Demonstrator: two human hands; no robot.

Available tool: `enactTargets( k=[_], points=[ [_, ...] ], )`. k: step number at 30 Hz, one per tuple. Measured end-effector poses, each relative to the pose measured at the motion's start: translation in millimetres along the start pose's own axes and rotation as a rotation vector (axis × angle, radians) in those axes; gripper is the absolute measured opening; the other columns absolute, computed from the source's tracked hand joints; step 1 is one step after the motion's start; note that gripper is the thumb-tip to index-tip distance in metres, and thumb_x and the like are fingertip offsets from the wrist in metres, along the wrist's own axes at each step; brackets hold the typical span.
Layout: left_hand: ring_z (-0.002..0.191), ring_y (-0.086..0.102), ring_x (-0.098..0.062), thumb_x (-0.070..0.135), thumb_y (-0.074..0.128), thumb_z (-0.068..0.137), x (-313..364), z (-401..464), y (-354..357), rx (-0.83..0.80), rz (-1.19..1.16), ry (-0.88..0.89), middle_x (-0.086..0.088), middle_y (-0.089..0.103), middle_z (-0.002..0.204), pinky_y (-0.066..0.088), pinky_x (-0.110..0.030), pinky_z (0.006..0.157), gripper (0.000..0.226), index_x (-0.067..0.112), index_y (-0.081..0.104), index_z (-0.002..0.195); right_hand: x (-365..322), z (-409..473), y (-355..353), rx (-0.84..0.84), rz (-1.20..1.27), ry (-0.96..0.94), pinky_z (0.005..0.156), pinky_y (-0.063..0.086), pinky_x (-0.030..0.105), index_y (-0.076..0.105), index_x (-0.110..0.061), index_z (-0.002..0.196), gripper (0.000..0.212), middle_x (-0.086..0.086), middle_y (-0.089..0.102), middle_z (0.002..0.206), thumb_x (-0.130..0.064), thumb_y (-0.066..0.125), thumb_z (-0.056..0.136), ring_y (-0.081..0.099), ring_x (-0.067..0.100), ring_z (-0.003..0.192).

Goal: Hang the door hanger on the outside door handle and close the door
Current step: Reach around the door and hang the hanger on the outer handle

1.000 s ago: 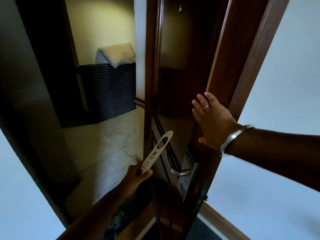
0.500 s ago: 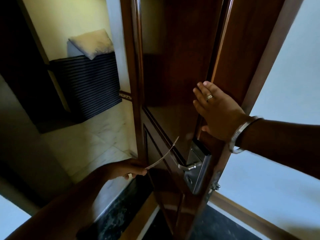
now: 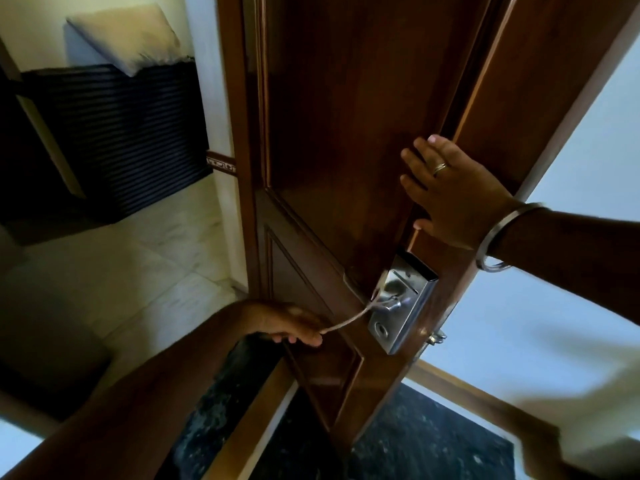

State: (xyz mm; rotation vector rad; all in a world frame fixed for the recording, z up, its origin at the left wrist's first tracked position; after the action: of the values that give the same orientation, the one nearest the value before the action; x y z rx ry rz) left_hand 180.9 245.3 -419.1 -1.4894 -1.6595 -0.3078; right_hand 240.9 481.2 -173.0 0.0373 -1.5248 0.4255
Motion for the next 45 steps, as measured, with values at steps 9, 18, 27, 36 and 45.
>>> enactTargets(
  k=[9, 18, 27, 36, 45],
  points=[
    [0.141, 0.033, -0.02, 0.056, 0.083, 0.065, -0.4, 76.5, 146.1, 0.656, -0.234, 0.159, 0.003, 0.03, 0.156, 0.044, -0.023, 0.096, 0.105, 0.039, 0.021, 0.148, -2.3, -1.8, 4.7, 0.076, -0.013, 0.04, 0.123, 0.009, 0.052, 0.019, -0.013, 0.157, 0.082, 0.023, 0.01, 0.165, -0.066, 0.022, 0.095, 0.013, 0.041, 0.151],
    [0.121, 0.053, -0.025, 0.063, 0.083, 0.058, 25.3, 157.5, 167.5, 0.963, -0.315, 0.242, -0.008, 0.049, 0.14, 0.05, -0.034, 0.092, 0.11, 0.023, 0.031, 0.146, -7.6, -4.2, 19.2, 0.104, -0.057, 0.034, 0.122, 0.013, 0.052, 0.02, -0.012, 0.156, 0.079, 0.023, 0.014, 0.164, -0.062, 0.023, 0.096, 0.016, 0.042, 0.15],
    [0.142, 0.034, -0.029, 0.084, 0.072, 0.051, -9.0, 93.8, 109.9, 1.079, 0.093, 0.17, -0.011, 0.032, 0.158, 0.041, -0.05, 0.11, 0.128, 0.028, 0.016, 0.152, -10.7, -4.3, 26.7, 0.136, -0.087, 0.03, 0.122, 0.011, 0.054, 0.022, -0.011, 0.156, 0.078, 0.023, 0.014, 0.164, -0.06, 0.021, 0.096, 0.015, 0.043, 0.15],
    [0.096, 0.06, -0.017, 0.062, 0.052, 0.09, 111.1, 68.9, 50.5, 1.106, 0.837, 0.592, -0.002, 0.068, 0.104, 0.043, -0.025, 0.085, 0.048, 0.018, 0.062, 0.108, -11.6, -4.2, 39.9, 0.13, -0.042, 0.009, 0.123, 0.005, 0.055, 0.016, -0.007, 0.157, 0.077, 0.024, 0.006, 0.164, -0.056, 0.02, 0.098, 0.008, 0.044, 0.151],
    [0.074, 0.064, -0.014, 0.06, 0.035, 0.098, 129.7, 93.6, 42.7, 0.817, 1.038, 0.527, 0.0, 0.069, 0.072, 0.046, -0.039, 0.093, 0.058, 0.016, 0.066, 0.076, -11.5, -4.8, 46.0, 0.097, -0.04, 0.004, 0.121, 0.0, 0.057, 0.01, -0.006, 0.157, 0.078, 0.024, 0.002, 0.165, -0.056, 0.02, 0.098, 0.003, 0.044, 0.151]
  ],
)
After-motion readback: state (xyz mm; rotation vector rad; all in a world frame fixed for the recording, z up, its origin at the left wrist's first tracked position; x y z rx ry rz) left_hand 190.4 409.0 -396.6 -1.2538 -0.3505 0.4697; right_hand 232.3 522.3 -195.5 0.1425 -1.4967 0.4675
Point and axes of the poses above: each hand's wrist, its own z-axis towards the middle knuckle, its own y-axis out of the palm, x = y × z, the point moved 3 cm from there along z, towards the middle knuckle
